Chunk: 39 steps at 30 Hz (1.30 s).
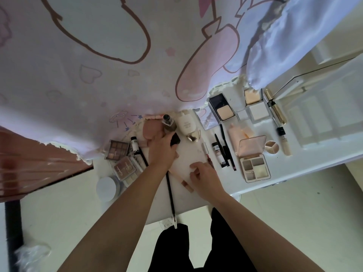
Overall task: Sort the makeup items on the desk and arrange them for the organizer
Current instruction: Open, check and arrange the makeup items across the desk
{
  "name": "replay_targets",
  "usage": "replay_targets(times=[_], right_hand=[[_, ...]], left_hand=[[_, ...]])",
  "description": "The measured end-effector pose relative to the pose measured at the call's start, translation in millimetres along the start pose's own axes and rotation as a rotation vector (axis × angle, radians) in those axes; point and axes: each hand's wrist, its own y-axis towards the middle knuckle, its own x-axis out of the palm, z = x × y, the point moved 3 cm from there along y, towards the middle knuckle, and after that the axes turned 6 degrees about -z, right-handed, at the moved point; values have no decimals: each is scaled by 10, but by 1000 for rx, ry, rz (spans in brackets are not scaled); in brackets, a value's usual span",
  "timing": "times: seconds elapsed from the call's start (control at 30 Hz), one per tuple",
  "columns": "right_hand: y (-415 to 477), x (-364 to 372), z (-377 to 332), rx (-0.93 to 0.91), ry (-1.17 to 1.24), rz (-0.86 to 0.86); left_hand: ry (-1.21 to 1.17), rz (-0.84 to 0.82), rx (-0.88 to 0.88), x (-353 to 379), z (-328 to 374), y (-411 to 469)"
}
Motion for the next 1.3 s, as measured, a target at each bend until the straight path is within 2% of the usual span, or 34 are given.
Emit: replay_targets(times=[0.2,0.33,0.47,0.67,0.8,1.0,1.07,1.17,1.23,1.3], right_hand=[[-30,-1,-17,12,38,-13],[-49,9,-14,-3,55,-29],[-82,38,-6,-29,43,-39],[-110,45,-18,1,51,-35],[-95,27,-32,43,82,-43],[-96,49,10,40,60,-4],[-116,60,26,44,68,8],[-134,75,38,62,95,13],[-130,64,32,63,111,11],[-131,32,4,72,128,1]], left_hand=[[-103,9,17,-54,75,-162],[143,44,26,-107,-64,-319],[372,-26,40,-57,-273,-384],[23,12,-81,-125,-362,-420],[157,-117,10,-102,-357,-465],[313,-218,262,-55,-167,-306],[385,-208,350,-25,-138,-331],[370,-108,432,34,-173,-373],[288,-88,368,70,-224,-371],[70,-82,199,34,-241,-415]])
